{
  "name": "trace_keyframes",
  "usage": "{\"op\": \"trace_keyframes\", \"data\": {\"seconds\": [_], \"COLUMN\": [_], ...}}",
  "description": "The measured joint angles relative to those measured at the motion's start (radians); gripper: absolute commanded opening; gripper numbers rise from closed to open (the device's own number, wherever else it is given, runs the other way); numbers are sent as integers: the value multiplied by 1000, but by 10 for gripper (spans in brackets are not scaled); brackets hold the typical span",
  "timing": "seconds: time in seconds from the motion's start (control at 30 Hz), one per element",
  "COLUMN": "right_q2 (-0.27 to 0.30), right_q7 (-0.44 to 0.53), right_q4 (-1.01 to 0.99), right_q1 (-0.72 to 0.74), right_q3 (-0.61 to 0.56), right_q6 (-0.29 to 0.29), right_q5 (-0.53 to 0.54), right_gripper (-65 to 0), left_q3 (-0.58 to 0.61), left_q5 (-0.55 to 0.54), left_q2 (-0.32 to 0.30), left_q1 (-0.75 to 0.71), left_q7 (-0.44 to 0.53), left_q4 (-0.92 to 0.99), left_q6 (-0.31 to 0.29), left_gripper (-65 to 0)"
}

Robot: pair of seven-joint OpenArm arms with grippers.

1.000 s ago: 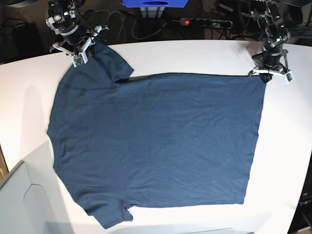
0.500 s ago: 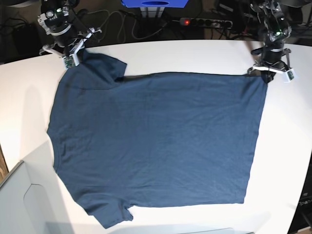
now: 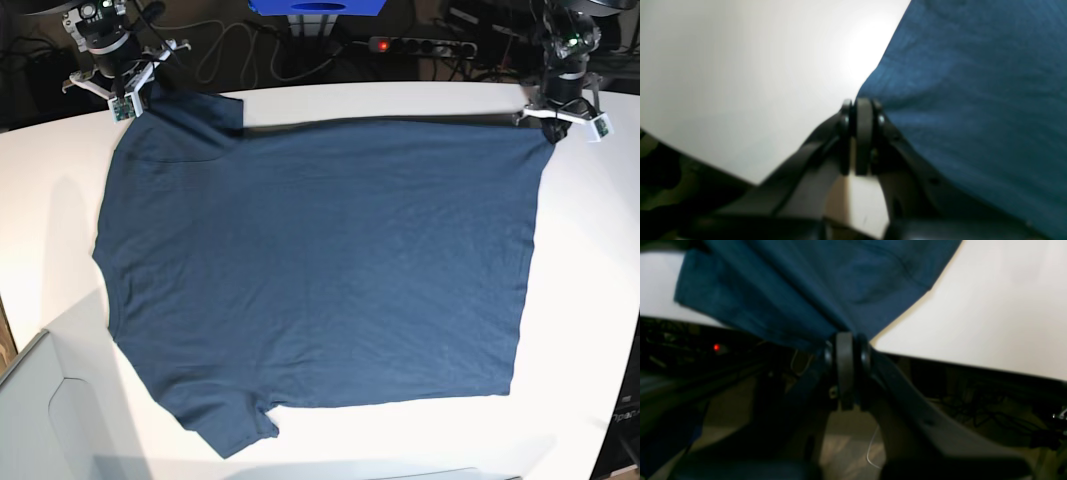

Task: Fold the T-shirt properly
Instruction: 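Lift the shoulder edge with both grippers and pull it toward the hem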

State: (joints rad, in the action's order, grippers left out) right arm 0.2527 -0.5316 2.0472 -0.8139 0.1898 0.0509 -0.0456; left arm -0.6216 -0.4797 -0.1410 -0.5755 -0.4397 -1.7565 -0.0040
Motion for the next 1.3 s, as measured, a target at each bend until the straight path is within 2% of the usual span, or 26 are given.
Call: {"op": "trace_keyframes", "data": {"seconds": [0.17,0.4,0.7,0.83,1.03,1.3], "right_q2": [22,26,26,24,25,25], "right_q7": [8,16,1,-101,-189,-198], "right_q4": [16,26,28,27,21,-137], "right_q1": [-44,-16,160,279,449,629], "right_q3": [4,4,-1,-5,-6,-68], "right_q6": [0,0,0,0,1,1], "right_q5": [-3,0,0,1,3,-3], "right_gripper": [-649,-649,-649,-649,-649,-649], "left_q3": [-3,-3,-3,-2,-2,2], "left_q5": [5,0,12,12,11,12], "left_q2": [34,32,23,23,22,2], "left_q1": [-60,-60,94,155,238,347], "left_q7": [-5,1,-9,-10,-10,-10], "left_q4": [-42,-76,-69,-67,-51,57], "left_q6": [3,0,0,1,1,4], "left_gripper": [-650,-650,-650,-650,-650,-650]}}
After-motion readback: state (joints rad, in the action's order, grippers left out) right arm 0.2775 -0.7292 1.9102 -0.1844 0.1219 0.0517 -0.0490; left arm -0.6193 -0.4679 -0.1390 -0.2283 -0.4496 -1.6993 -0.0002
